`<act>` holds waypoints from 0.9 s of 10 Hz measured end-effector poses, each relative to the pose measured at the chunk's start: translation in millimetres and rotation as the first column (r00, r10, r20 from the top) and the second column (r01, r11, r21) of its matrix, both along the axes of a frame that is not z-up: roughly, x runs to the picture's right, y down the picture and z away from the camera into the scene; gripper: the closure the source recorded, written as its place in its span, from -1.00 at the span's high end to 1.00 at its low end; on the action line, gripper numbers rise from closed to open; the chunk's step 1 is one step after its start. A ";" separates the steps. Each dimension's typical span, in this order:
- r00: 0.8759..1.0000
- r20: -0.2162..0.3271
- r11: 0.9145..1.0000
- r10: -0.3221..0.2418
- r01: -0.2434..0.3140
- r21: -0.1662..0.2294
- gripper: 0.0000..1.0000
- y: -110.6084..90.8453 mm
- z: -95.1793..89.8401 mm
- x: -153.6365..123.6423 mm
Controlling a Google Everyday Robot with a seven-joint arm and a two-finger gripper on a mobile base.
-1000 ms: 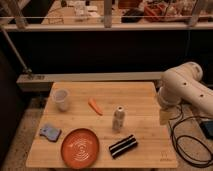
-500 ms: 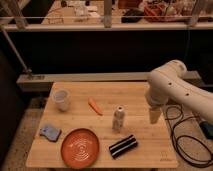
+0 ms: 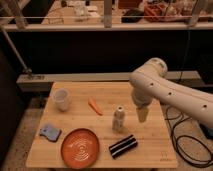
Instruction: Wipe the white sponge on the table
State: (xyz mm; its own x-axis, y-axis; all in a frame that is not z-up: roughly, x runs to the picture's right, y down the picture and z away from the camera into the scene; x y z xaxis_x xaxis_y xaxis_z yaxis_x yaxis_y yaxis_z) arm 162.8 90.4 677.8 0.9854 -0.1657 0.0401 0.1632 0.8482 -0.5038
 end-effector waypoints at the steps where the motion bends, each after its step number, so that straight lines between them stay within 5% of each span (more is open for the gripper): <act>1: 1.000 0.007 1.000 -0.011 0.011 0.002 0.60 0.1 -0.5 -10.8; 9: 0.977 0.108 0.982 -0.186 0.185 0.022 0.60 -0.2 -7.0 -106.2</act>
